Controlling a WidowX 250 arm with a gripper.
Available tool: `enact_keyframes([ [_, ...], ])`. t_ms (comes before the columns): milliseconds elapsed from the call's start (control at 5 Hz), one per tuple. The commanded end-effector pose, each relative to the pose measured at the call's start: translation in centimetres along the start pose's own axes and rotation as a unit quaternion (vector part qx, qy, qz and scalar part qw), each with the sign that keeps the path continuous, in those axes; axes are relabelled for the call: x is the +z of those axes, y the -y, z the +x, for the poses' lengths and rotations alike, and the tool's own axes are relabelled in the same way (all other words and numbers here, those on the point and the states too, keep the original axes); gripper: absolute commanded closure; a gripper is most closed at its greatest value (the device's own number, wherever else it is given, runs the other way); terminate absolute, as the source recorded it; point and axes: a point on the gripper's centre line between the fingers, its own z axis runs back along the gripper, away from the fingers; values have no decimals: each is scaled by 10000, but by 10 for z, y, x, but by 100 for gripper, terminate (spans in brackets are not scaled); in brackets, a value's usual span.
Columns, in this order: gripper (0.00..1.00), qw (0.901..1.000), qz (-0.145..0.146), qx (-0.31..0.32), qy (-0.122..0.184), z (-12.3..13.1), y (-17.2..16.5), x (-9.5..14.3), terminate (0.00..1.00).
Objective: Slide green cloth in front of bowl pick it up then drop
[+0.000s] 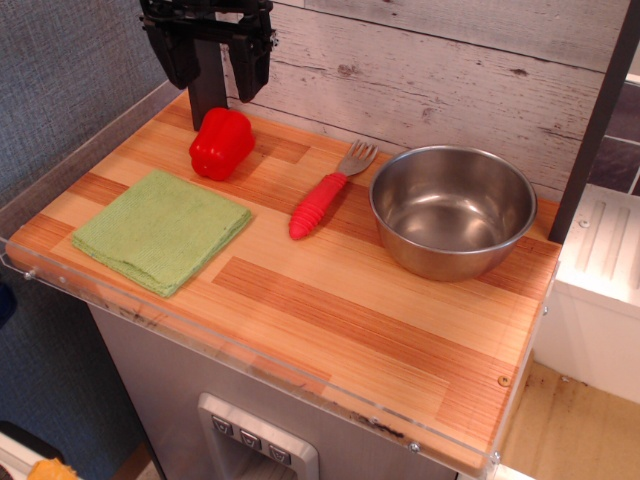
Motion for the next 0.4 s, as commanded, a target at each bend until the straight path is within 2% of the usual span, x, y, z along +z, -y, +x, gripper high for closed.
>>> enact_keyframes([
  [0,0,10000,0,0,0,0,0,0,0],
  [200,0,9995,242,-113,-191,-24,-18,-15,0],
])
